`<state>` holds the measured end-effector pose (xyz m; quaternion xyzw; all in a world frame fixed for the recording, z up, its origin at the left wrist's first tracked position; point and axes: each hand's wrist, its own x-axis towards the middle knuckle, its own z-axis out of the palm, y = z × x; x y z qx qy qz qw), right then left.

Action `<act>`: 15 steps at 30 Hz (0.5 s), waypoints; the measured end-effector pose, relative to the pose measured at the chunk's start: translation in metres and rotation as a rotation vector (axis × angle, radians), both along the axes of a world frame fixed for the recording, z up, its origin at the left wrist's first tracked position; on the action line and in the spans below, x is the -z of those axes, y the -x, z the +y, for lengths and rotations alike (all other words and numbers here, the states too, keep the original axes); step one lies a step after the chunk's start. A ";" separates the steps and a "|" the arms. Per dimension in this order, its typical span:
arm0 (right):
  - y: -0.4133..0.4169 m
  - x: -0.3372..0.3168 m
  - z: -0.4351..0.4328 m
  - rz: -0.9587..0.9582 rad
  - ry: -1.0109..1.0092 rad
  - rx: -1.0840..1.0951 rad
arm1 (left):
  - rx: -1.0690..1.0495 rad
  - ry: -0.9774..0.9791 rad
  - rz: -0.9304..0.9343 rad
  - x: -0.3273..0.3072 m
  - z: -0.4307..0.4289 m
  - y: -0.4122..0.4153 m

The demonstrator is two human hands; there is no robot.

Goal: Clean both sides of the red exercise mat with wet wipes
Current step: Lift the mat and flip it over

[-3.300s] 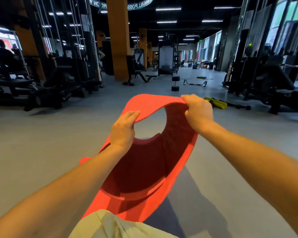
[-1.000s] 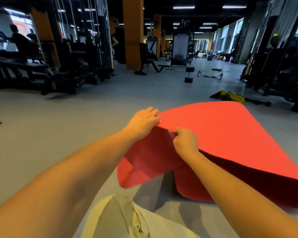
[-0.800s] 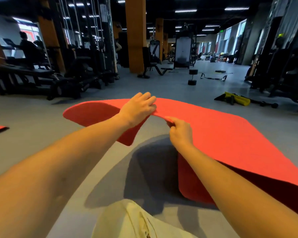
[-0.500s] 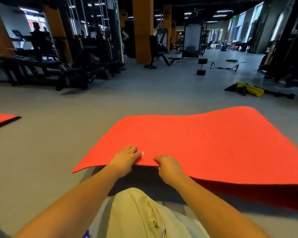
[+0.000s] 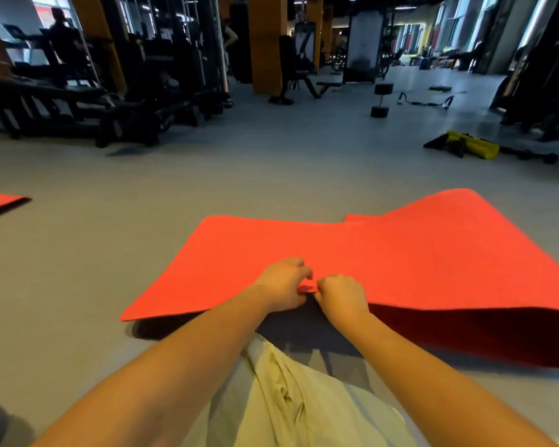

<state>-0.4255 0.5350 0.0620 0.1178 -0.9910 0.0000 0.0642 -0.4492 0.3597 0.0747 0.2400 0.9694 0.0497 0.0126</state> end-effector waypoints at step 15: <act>0.002 -0.023 0.169 0.229 -0.030 0.217 | -0.144 0.208 -0.101 0.010 0.013 -0.008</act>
